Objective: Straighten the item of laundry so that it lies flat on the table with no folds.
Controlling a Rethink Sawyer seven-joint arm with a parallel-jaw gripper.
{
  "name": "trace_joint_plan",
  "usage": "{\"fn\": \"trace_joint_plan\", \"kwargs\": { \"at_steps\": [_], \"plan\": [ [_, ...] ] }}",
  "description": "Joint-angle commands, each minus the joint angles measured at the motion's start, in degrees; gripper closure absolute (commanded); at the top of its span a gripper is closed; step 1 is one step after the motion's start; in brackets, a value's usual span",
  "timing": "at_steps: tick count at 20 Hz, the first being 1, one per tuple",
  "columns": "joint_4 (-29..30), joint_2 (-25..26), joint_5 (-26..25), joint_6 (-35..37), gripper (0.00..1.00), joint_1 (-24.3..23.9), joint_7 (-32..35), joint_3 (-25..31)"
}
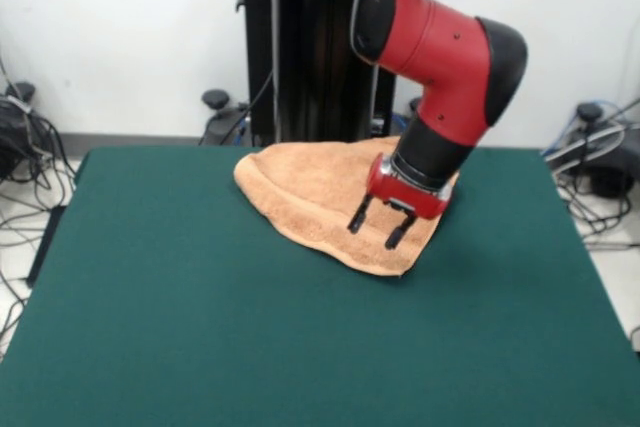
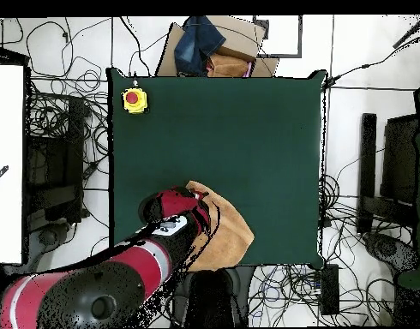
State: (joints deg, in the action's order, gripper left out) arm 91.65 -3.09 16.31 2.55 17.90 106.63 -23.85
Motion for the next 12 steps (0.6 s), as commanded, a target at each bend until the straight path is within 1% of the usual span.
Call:
{"fn": "trace_joint_plan", "kwargs": {
  "at_steps": [1, 6, 12],
  "plan": [
    [2.4, 2.7, 7.5, 2.7, 0.0, 0.9, 17.2, 1.9],
    [2.9, 4.0, 10.5, 2.0, 0.0, 2.6, 17.7, 2.1],
    [2.5, 6.4, 15.9, 1.5, 0.0, 5.8, 19.0, 1.7]
  ]
}}
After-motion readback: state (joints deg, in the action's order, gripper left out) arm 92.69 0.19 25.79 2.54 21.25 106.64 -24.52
